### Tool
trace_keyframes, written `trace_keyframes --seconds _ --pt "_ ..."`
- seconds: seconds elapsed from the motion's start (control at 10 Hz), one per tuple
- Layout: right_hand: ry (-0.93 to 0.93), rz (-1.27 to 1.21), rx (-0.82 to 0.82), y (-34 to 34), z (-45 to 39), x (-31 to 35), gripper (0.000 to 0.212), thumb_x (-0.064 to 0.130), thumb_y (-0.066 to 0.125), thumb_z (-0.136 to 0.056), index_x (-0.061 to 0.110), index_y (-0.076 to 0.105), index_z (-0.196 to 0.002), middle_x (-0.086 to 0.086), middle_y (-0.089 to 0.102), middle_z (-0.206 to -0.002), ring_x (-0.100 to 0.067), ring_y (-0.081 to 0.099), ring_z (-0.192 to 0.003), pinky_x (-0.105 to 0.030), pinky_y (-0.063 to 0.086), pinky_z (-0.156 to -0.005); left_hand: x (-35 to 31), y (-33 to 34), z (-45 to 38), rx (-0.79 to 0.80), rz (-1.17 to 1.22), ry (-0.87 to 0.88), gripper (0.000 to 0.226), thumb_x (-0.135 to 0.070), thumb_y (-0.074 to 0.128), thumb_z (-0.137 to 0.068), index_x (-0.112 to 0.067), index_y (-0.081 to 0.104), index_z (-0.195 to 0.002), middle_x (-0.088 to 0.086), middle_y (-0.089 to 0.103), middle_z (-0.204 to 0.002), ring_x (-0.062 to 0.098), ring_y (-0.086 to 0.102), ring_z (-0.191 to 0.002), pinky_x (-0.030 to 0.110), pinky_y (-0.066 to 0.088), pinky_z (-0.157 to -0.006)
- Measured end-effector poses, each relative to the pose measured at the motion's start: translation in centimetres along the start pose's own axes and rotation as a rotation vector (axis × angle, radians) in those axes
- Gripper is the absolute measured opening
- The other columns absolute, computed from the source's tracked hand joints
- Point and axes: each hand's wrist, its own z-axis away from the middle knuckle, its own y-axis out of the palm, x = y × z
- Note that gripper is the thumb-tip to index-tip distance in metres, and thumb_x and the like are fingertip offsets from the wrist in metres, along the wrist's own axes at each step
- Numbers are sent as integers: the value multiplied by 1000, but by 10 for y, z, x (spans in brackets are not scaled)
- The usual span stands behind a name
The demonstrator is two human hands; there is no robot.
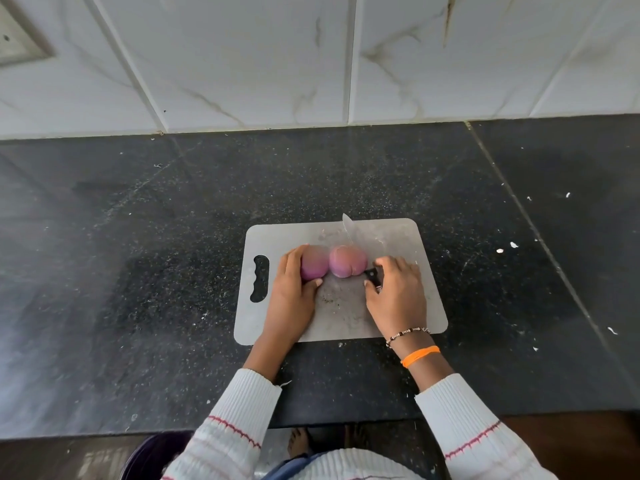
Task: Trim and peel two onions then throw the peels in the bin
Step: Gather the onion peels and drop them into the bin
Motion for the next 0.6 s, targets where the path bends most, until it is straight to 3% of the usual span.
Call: trace_keyframes --seconds 0.2,0.4,0.5,0.6 --pt "89 -44 -6 0 0 -4 20 11 67 -80 5 61 -98 -14 63 -97 -31 60 -90 -42 54 -71 -3 1 5 -32 6 -12 54 -2 67 -78 -7 47 -128 9 52 -124 22 50 -112 7 26 -89" --pt "117 -31 5 -3 0 -6 23 13 67 -81 7 61 -102 -13 63 -98 -30 61 -91 -41 54 -73 -8 1 5 -23 -15 -33 55 -5 67 -80 -8 44 -130 8 50 -127 22 49 -114 5 25 -89" --pt "112 -43 45 -7 0 -5 29 20 68 -81 9 60 -107 -10 62 -103 -27 58 -97 -37 51 -76 -7 -1 4 39 -7 -24 59 -13 68 -81 -12 40 -133 5 46 -132 20 46 -118 17 31 -97" --pt "58 -129 -33 -27 -6 0 33 28 67 -83 10 61 -110 -8 62 -105 -27 57 -99 -34 46 -80 -16 -8 -5 23 -2 -28 61 -24 64 -85 -15 35 -138 3 39 -141 19 37 -129 31 29 -109"
